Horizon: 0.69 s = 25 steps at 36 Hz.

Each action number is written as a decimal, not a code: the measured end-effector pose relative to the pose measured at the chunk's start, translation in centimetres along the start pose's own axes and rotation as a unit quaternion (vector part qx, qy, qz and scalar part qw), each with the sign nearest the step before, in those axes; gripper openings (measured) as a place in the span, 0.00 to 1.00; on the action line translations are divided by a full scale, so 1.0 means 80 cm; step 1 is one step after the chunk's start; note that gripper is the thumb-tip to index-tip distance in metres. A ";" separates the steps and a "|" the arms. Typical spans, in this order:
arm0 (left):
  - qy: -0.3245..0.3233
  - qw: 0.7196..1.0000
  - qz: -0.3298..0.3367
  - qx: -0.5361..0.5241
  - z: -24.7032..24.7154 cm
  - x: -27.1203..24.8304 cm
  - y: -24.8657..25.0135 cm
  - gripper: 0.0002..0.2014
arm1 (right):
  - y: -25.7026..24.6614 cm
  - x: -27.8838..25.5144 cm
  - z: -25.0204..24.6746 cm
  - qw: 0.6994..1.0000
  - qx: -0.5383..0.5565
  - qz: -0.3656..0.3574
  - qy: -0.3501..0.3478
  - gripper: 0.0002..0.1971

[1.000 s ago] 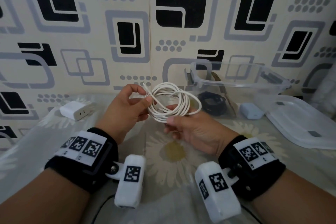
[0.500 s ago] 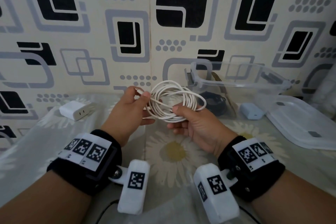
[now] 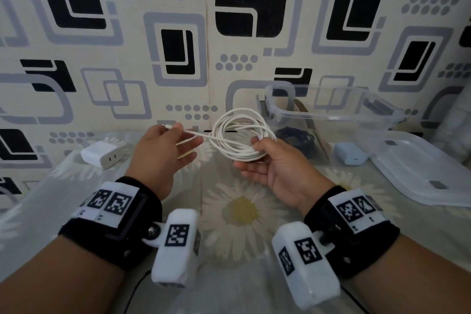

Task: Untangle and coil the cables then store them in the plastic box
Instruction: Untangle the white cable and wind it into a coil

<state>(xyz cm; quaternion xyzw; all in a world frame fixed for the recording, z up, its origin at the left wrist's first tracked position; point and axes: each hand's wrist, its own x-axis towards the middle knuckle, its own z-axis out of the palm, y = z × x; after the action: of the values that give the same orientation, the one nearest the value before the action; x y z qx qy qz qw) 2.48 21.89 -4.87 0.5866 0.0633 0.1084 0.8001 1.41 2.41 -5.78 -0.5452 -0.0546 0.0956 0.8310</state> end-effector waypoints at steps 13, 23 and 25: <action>-0.033 0.994 -0.020 0.106 -0.014 0.007 0.000 0.15 | -0.004 -0.004 -0.003 0.998 0.031 0.017 -0.043 0.07; -0.129 0.978 -0.074 0.146 0.002 -0.009 -0.002 0.23 | 0.000 -0.002 -0.003 0.999 0.028 0.011 -0.034 0.08; -0.140 0.977 -0.066 0.146 0.002 -0.008 -0.003 0.22 | -0.001 -0.003 -0.002 0.999 0.030 0.016 -0.043 0.09</action>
<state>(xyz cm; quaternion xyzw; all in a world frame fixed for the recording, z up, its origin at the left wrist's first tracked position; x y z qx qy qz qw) 1.89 21.54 -5.05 0.7010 0.0045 -0.0381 0.7121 1.25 2.18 -5.81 -0.5166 -0.0788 0.1337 0.8420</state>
